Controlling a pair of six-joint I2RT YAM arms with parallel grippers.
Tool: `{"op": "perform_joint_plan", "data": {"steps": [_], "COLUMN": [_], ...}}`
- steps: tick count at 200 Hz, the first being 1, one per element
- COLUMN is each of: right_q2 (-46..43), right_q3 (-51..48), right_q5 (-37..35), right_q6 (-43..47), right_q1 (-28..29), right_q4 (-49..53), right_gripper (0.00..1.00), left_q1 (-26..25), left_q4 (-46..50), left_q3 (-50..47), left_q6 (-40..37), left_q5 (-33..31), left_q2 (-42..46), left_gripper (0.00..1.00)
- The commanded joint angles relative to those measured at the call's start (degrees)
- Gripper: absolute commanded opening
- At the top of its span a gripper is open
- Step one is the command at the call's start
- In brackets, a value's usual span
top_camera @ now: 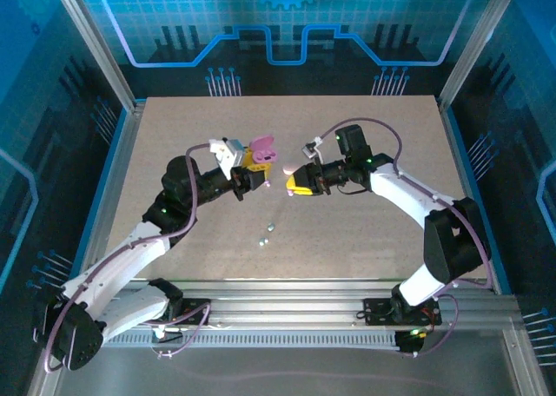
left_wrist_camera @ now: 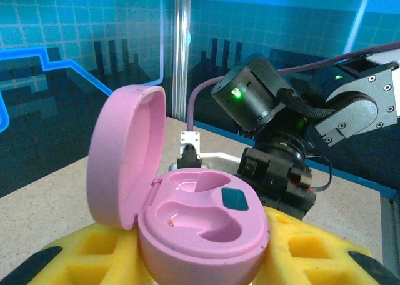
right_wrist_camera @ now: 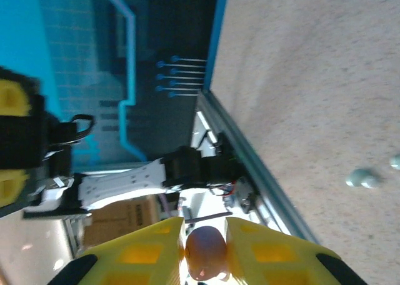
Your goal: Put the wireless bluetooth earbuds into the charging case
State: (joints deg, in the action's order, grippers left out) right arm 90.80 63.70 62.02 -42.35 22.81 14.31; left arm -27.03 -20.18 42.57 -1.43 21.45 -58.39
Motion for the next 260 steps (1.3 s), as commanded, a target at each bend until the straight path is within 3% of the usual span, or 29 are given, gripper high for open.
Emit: {"op": "perform_joint_plan", "data": {"steps": [1,47,77,101,133,176,222,260], "right_q2": [1.35,-0.63,-4.29,-2.8,-2.57,-0.38,3.8,8.02], "right_q3": [1.16,1.31,4.06,7.43,6.44,1.94,-1.3,-1.43], "right_q5": [7.81,6.32,0.4,-12.91,-35.42,-48.59,-47.52,-46.56], "right_q6": [-2.19,-4.87,0.79,10.24,14.93,13.87,13.3,7.06], "right_q1": [-0.76,-1.22,-2.24,-2.31,0.85,2.4,6.61,9.4], "right_q4": [-2.17,-3.98,4.74,20.94,27.8,31.63,31.77,26.81], "right_gripper": [0.25,0.25,0.25,0.22,0.25,0.27,0.4,0.48], "left_q1": [0.33,0.38,0.33,0.32,0.34,0.31,0.33,0.38], "left_q4": [-2.63,-4.12,-6.7,-6.77,-5.56,-5.13,-4.78,-4.47], "left_q3": [-0.82,-2.55,-3.58,-3.82,-4.36,-4.72,-3.81,-3.38], "left_q6": [-1.02,-2.67,-2.13,-2.28,-1.6,-1.56,-1.42,-0.68], "left_q5": [1.12,1.83,2.26,0.06,-5.76,-6.88,-6.52,-5.54], "left_q2": [-0.53,-1.42,-2.84,-2.77,-1.05,-0.01,-0.27,0.11], "left_gripper": [0.36,0.36,0.35,0.35,0.35,0.36,0.36,0.36]}}
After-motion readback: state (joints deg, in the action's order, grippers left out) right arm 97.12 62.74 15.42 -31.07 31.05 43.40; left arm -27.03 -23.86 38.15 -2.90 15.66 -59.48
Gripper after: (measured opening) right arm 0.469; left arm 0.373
